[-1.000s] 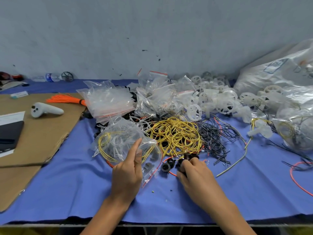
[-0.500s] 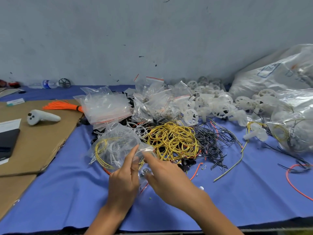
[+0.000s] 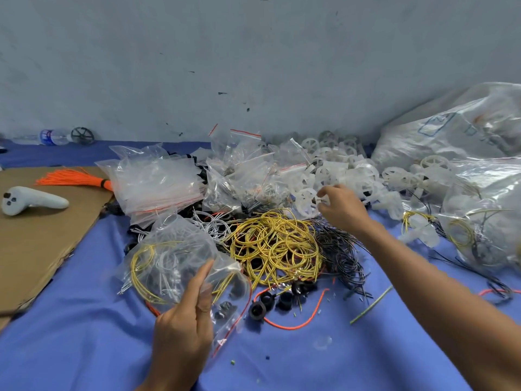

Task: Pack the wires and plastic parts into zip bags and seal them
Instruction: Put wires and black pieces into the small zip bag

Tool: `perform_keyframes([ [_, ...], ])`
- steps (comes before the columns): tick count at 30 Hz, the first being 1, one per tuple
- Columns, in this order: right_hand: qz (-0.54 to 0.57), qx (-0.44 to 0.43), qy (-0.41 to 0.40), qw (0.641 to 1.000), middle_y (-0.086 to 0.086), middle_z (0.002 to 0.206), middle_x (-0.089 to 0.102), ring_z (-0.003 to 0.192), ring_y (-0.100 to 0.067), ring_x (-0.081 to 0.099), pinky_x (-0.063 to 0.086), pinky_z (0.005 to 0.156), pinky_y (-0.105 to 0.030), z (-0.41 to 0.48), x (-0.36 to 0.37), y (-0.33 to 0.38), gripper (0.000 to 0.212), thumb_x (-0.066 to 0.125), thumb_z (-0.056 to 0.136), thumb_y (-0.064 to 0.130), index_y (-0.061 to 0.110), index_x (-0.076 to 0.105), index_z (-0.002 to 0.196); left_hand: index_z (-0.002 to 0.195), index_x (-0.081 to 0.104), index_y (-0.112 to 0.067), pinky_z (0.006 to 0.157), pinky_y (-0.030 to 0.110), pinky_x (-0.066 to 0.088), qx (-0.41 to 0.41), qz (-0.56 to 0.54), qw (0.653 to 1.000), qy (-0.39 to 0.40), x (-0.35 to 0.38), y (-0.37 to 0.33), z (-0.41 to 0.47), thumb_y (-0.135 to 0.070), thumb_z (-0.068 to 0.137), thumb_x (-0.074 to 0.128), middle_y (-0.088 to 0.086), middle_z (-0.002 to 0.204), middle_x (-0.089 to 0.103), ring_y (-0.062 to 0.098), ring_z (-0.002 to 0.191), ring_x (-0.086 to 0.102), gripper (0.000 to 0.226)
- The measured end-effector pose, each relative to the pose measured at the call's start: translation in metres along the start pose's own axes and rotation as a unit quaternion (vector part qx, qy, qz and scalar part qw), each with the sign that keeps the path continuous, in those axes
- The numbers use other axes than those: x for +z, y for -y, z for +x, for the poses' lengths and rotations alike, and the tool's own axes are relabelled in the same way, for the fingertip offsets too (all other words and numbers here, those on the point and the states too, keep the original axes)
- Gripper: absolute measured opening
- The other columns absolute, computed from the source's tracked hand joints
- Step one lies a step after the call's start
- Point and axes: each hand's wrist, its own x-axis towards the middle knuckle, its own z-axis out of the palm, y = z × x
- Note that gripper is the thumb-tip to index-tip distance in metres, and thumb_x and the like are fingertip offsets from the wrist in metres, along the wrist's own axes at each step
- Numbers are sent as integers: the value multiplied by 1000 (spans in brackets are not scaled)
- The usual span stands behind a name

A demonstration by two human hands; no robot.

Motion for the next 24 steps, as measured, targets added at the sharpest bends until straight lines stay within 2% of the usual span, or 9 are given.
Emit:
perform_keyframes([
  [4,-16,3,2,1000,-16,146,41,133,-35,40,38,109,-45,52,10,-8,40,51,95,19,13,53,135,141,45,-34,34,20,31,9,4,1000,11,-2,0,4,-51,106,27,-15,42,21,8,28,33,43],
  [6,-47,-12,47,998,-18,147,43,133,-35,40,35,109,-42,69,17,-5,43,47,97,17,13,48,140,139,48,-31,34,18,26,28,4,999,15,-1,2,6,-49,107,28,-18,44,18,5,30,25,42],
  [9,-120,-35,105,987,-17,134,59,122,-33,52,39,99,-36,84,22,-6,37,42,100,17,14,52,136,140,46,-31,31,24,25,35,4,999,13,0,4,6,-48,107,29,-17,44,20,10,27,26,41],
  [13,-118,-50,114,985,-13,121,66,111,-30,59,42,88,-33,91,17,-11,28,44,104,26,12,60,123,137,52,-27,31,22,29,35,0,999,20,0,6,7,-47,107,29,-17,43,16,5,29,25,44],
  [15,-115,-56,93,987,-12,117,68,106,-30,60,40,81,-31,87,11,-16,27,47,103,28,11,63,118,138,56,-25,30,23,32,31,-1,999,27,-1,6,6,-43,105,33,-12,42,20,9,28,32,44],
  [18,-75,-62,43,994,-14,113,70,100,-31,62,40,75,-30,70,-9,-19,27,52,101,30,12,67,114,136,58,-25,32,26,35,15,-1,1000,28,0,5,5,-41,103,36,-7,40,24,11,29,36,43],
  [21,21,-74,7,997,-11,105,72,92,-27,63,45,73,-31,42,-35,-15,24,57,98,31,14,69,110,137,56,-28,33,28,35,-9,0,1000,19,2,2,2,-39,99,37,-7,38,21,12,31,39,43],
  [24,86,-92,57,990,3,87,67,79,-19,58,41,66,-28,6,-59,-5,10,62,95,35,26,68,96,141,51,-39,38,32,38,-14,2,1000,3,2,0,0,-44,99,35,-6,37,26,17,36,49,46],
])
